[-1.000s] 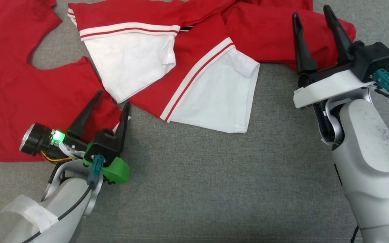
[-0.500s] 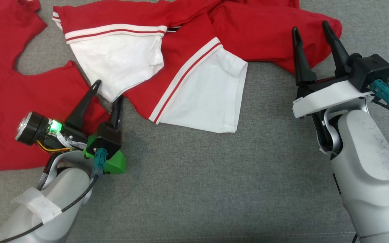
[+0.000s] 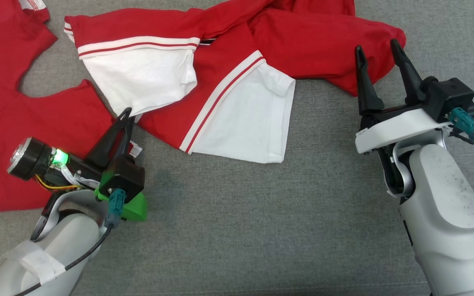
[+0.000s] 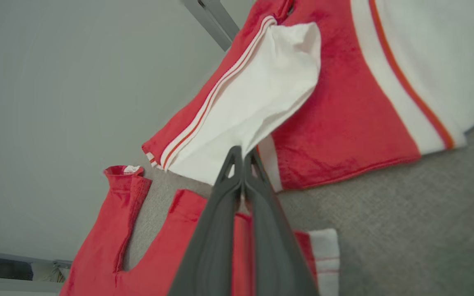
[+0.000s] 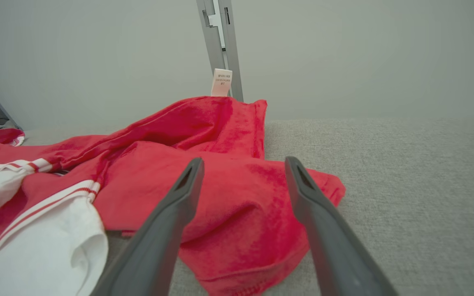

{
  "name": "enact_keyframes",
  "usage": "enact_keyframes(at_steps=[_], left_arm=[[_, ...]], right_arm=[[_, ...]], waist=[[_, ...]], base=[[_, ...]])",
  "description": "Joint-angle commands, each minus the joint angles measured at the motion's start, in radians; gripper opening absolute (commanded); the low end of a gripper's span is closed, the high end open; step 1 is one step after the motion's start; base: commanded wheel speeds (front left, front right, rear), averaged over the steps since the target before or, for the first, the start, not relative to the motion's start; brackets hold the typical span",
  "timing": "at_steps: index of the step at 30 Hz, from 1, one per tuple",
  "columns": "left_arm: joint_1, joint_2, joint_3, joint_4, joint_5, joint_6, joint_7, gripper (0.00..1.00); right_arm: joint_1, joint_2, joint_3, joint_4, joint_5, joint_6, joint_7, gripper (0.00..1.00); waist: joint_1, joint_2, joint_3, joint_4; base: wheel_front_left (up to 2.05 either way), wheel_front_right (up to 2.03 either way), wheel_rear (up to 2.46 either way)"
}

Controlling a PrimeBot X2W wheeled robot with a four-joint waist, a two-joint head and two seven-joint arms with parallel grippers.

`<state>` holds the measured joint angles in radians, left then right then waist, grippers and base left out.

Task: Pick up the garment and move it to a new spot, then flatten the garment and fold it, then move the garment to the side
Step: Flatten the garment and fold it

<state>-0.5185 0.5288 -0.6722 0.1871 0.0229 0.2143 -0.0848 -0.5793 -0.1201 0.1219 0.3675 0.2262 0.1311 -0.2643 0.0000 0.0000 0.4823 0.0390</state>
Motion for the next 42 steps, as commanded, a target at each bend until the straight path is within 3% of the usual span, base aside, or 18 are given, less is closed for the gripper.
enact_keyframes(at_steps=[1, 8, 12, 18, 24, 32, 37, 42], left_arm=[[-0.002, 0.01, 0.004, -0.016, 0.006, 0.002, -0.001, 0.0], [-0.017, 0.02, 0.038, -0.096, -0.016, 0.033, -0.02, 0.0], [-0.029, 0.024, 0.053, -0.131, -0.027, 0.044, -0.022, 0.0], [-0.064, 0.027, 0.072, -0.156, -0.035, 0.051, -0.029, 0.0], [-0.089, 0.029, 0.078, -0.156, -0.036, 0.055, -0.029, 0.0], [-0.112, 0.007, 0.061, -0.153, -0.032, 0.052, -0.041, 0.0], [-0.123, -0.001, 0.053, -0.139, -0.036, 0.049, -0.054, 0.0], [-0.134, -0.008, 0.045, -0.132, -0.039, 0.047, -0.062, 0.0]], right_arm=[[0.01, 0.002, 0.005, -0.002, 0.004, -0.001, 0.0, 1.0], [-0.094, -0.015, 0.049, 0.042, 0.04, -0.001, 0.0, 1.0], [-0.235, -0.06, 0.077, 0.217, 0.085, -0.001, 0.011, 1.0], [-0.469, -0.132, 0.132, 0.41, 0.284, 0.0, 0.206, 1.0], [-0.596, -0.244, 0.233, 0.371, 0.541, 0.0, 0.44, 1.0], [-0.689, -0.368, 0.201, 0.371, 0.81, 0.0, 0.741, 1.0], [-0.722, -0.392, 0.153, 0.395, 0.899, 0.0, 0.828, 1.0], [-0.741, -0.401, 0.147, 0.406, 0.899, 0.0, 0.839, 1.0]], waist=[[0.0, 0.0, -0.001, -0.001], [0.0, 0.0, 0.012, 0.012], [0.0, 0.0, 0.028, 0.039], [0.0, 0.0, 0.07, 0.092], [0.0, 0.0, 0.11, 0.127], [0.0, 0.0, 0.151, 0.188], [0.0, 0.0, 0.168, 0.215], [0.0, 0.0, 0.182, 0.234]], base=[[0.0, 0.0, 0.0], [0.0, 0.0, 0.0], [0.0, 0.0, 0.0], [0.0, 0.0, 0.0], [0.0, 0.0, 0.0], [0.0, 0.0, 0.0], [0.0, 0.0, 0.0], [0.0, 0.0, 0.0]])
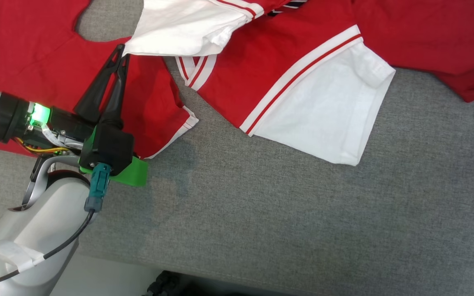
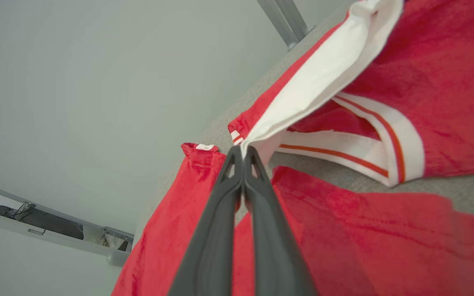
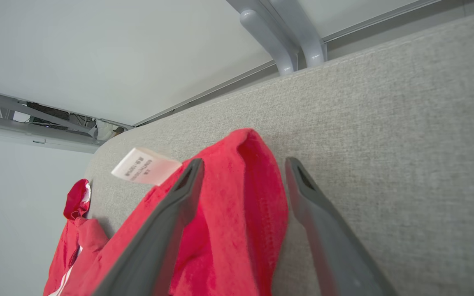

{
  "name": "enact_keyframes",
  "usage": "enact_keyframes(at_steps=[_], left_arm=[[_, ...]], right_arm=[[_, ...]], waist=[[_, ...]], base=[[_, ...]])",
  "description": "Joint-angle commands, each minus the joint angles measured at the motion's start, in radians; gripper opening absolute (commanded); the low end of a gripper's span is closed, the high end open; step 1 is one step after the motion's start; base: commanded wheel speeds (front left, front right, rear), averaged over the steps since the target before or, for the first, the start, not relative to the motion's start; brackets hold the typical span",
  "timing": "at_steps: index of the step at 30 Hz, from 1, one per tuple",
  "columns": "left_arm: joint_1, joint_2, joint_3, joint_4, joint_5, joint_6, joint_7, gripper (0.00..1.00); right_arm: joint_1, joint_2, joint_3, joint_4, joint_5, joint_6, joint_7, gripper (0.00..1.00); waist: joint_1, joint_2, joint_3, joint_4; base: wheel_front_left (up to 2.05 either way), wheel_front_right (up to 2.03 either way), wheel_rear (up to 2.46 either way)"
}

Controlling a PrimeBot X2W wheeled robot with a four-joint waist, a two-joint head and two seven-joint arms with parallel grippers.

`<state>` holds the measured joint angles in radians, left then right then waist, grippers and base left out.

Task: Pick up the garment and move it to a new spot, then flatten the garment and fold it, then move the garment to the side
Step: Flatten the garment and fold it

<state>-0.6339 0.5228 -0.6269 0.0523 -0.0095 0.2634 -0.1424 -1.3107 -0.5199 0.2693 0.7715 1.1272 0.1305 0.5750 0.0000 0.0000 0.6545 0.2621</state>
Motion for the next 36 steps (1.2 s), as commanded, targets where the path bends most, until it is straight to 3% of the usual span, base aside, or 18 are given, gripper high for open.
enact_keyframes(at_steps=[1, 6, 7, 8, 9, 17, 24, 31, 36], left_arm=[[-0.019, -0.003, -0.001, 0.003, -0.007, -0.001, -0.007, 0.0], [-0.03, -0.016, -0.01, 0.012, -0.008, -0.004, -0.015, 0.0], [-0.032, -0.018, -0.012, 0.014, -0.008, -0.005, -0.017, 0.0], [-0.035, -0.02, -0.013, 0.016, -0.009, -0.004, -0.017, 0.0], [-0.037, -0.021, -0.015, 0.018, -0.009, -0.003, -0.019, 0.0], [-0.068, 0.0, 0.003, 0.033, -0.01, 0.006, -0.029, 0.0], [-0.165, 0.094, 0.047, -0.033, 0.025, -0.022, 0.012, 0.0], [-0.361, 0.21, 0.1, -0.135, 0.061, -0.113, 0.094, 0.0], [-0.524, 0.247, 0.111, -0.136, 0.078, -0.203, 0.142, 0.0]], right_arm=[[-0.013, 0.001, 0.0, 0.004, -0.002, 0.0, 0.001, 1.0], [-0.036, 0.001, 0.024, -0.003, -0.03, 0.0, -0.004, 0.98], [-0.04, 0.002, 0.028, -0.007, -0.034, 0.0, -0.008, 0.62], [-0.043, 0.002, 0.035, -0.014, -0.038, 0.0, -0.013, 0.16], [-0.046, 0.001, 0.039, -0.019, -0.04, 0.0, -0.014, 0.0], [-0.017, -0.032, 0.086, -0.151, 0.0, 0.0, -0.056, 0.0], [-0.004, -0.101, 0.084, -0.264, 0.073, 0.0, -0.136, 0.0], [-0.003, -0.165, 0.061, -0.344, 0.149, 0.0, -0.213, 0.0], [0.003, -0.193, 0.057, -0.38, 0.184, 0.0, -0.263, 0.0]], waist=[[0.0, 0.0, 0.012, 0.013], [0.0, 0.0, 0.021, 0.029], [0.0, 0.0, 0.023, 0.032], [0.0, 0.0, 0.024, 0.034], [0.0, 0.0, 0.026, 0.036], [0.0, 0.0, 0.013, 0.001], [0.0, 0.0, -0.043, -0.079], [0.0, 0.0, -0.117, -0.16], [0.0, 0.0, -0.168, -0.208]], base=[[0.0, 0.0, 0.0], [0.0, 0.0, 0.0], [0.0, 0.0, 0.0], [0.0, 0.0, 0.0], [0.0, 0.0, 0.0], [0.0, 0.0, 0.0], [0.0, 0.0, 0.0], [0.0, 0.0, 0.0], [0.0, 0.0, 0.0]])
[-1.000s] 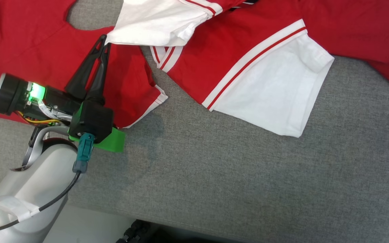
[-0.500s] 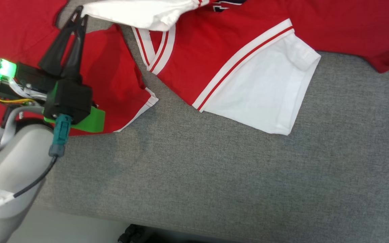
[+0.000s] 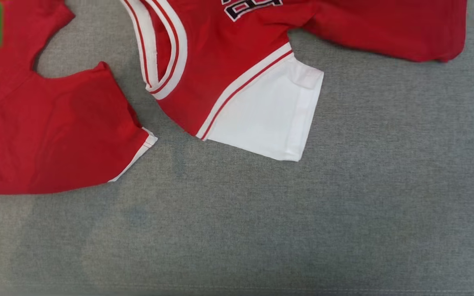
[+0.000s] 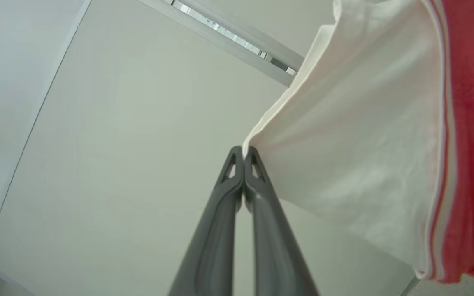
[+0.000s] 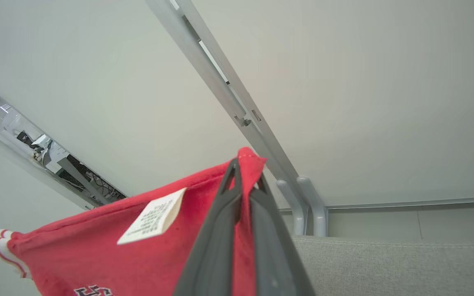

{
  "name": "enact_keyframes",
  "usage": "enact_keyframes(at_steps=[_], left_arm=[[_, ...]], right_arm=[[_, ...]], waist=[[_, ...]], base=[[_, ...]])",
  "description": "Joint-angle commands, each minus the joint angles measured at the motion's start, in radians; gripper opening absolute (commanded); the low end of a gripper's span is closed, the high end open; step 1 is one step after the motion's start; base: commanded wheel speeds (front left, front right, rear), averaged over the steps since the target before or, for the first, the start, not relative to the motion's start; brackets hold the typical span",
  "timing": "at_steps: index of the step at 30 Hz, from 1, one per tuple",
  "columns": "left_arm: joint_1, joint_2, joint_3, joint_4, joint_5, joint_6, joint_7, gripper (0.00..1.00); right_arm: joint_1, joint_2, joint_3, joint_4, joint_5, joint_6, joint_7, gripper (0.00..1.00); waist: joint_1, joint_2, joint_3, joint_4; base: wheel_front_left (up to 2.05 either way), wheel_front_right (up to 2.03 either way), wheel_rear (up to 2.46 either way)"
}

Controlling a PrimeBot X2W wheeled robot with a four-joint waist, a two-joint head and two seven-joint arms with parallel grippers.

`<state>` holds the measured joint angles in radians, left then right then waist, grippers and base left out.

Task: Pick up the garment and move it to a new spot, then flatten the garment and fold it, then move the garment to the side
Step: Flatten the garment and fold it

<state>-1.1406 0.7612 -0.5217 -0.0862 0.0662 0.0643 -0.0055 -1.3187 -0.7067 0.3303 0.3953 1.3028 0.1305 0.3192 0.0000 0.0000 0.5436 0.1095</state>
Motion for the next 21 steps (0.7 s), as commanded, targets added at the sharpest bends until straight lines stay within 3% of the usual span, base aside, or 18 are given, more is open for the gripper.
enact_keyframes(at_steps=[1, 9, 14, 21], left_arm=[[-0.054, 0.013, 0.005, 0.01, 0.011, -0.021, 0.013, 0.0], [-0.292, -0.007, -0.015, 0.059, 0.048, -0.119, 0.025, 0.0], [-0.39, -0.005, -0.06, 0.095, 0.039, -0.17, 0.018, 0.0], [-0.552, -0.051, -0.207, 0.262, 0.043, -0.193, 0.002, 0.0]], right_arm=[[0.011, -0.013, -0.006, -0.014, 0.016, 0.0, -0.02, 0.0], [0.03, -0.076, -0.006, -0.113, 0.075, 0.0, -0.086, 0.0], [0.037, -0.129, 0.03, -0.166, 0.053, 0.0, -0.093, 0.0], [-0.029, -0.115, 0.115, -0.102, -0.042, 0.0, -0.128, 0.0]], waist=[[0.0, 0.0, -0.07, -0.065], [0.0, 0.0, -0.186, -0.118], [0.0, 0.0, -0.229, -0.145], [0.0, 0.0, -0.184, -0.164]], base=[[0.0, 0.0, 0.0], [0.0, 0.0, 0.0], [0.0, 0.0, 0.0], [0.0, 0.0, 0.0]])
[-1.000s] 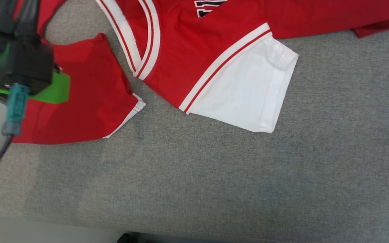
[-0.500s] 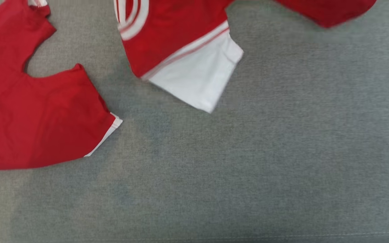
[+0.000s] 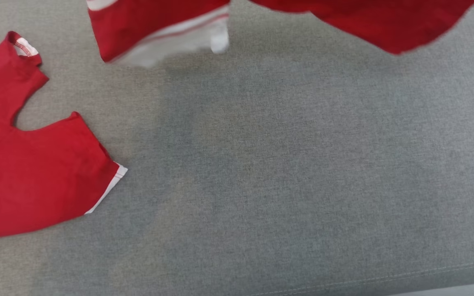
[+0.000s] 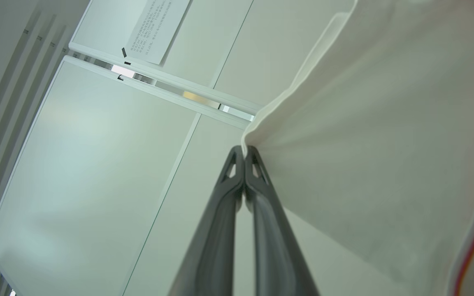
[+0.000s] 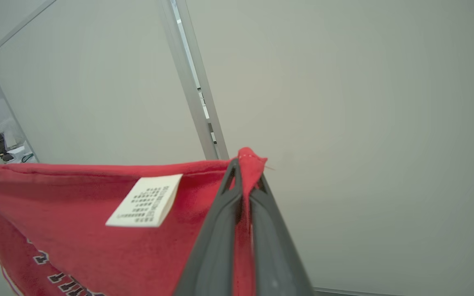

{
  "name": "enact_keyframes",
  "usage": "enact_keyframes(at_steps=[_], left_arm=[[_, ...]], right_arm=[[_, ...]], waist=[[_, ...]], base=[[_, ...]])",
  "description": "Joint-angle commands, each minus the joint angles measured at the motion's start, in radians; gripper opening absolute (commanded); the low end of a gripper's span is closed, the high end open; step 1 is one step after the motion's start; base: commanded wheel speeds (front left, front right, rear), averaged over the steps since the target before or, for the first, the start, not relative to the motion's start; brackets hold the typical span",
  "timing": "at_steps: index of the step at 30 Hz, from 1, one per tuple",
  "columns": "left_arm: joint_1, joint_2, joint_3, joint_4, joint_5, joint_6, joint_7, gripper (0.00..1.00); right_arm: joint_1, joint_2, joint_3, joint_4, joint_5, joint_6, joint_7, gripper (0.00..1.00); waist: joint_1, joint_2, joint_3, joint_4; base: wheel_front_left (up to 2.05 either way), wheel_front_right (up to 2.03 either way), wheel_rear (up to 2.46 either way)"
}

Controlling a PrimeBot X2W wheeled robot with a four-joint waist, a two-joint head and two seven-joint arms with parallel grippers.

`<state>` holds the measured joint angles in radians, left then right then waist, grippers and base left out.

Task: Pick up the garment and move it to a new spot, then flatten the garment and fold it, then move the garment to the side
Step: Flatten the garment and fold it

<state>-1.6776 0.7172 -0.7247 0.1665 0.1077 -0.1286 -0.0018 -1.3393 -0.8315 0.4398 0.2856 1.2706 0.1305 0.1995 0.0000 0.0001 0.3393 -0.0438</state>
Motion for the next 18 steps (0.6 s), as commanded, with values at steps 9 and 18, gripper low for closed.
enact_keyframes(at_steps=[9, 18], left_arm=[[-0.294, -0.121, -0.296, 0.333, 0.023, 0.0, -0.087, 0.0], [-0.54, -0.232, -0.3, 0.542, 0.114, 0.123, -0.223, 0.0]], right_arm=[[-0.176, 0.11, 0.113, 0.207, -0.244, 0.0, -0.15, 0.0], [-0.395, 0.26, 0.115, 0.498, -0.508, 0.0, -0.41, 0.0]], waist=[[0.0, -0.0001, 0.184, -0.01], [0.0, -0.0001, 0.339, -0.012]], base=[[0.0, 0.0, 0.0], [0.0, 0.0, 0.0]])
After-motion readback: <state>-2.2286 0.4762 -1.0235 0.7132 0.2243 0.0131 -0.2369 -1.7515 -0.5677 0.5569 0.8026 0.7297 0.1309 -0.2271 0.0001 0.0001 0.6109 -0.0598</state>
